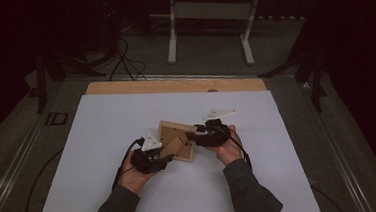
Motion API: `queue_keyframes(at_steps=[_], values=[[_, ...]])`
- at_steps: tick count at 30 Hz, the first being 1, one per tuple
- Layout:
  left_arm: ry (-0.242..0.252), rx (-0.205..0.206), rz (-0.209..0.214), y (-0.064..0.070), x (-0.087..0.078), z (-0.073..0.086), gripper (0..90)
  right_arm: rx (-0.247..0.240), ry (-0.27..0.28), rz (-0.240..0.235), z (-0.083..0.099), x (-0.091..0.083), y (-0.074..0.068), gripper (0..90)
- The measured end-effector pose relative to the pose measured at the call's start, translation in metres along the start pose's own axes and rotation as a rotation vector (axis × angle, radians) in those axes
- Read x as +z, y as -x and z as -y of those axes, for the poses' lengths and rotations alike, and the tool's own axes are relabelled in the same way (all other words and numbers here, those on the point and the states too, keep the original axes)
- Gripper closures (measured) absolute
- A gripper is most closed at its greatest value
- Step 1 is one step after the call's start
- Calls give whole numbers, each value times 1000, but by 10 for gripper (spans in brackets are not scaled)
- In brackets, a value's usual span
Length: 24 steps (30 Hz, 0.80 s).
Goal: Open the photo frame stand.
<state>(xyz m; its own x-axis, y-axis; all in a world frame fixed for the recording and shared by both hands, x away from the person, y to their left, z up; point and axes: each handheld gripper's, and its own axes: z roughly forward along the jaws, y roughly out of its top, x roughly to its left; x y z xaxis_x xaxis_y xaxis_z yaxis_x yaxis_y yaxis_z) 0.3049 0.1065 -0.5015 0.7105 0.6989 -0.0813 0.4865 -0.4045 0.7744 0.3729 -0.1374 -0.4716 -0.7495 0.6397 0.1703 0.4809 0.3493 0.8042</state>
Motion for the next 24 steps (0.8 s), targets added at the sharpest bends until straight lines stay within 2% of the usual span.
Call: queue_keyframes(at_steps=[6, 8, 13, 18, 24], values=[[3, -14, 25, -1, 1, 0, 594, -20, 11, -4, 1, -3, -3, 536], [0, -14, 27, -1, 0, 0, 621, -24, 13, -14, 1, -4, -4, 534], [-8, -10, 25, 0, 0, 0, 633, 6, 25, -48, 5, -3, -4, 516], [-7, -10, 21, 1, 1, 0, 635, 8, -2, -60, 12, 3, -5, 508], [-14, 3, 7, 2, 1, 0, 639, 16, 4, -72, 12, 1, -4, 556]])
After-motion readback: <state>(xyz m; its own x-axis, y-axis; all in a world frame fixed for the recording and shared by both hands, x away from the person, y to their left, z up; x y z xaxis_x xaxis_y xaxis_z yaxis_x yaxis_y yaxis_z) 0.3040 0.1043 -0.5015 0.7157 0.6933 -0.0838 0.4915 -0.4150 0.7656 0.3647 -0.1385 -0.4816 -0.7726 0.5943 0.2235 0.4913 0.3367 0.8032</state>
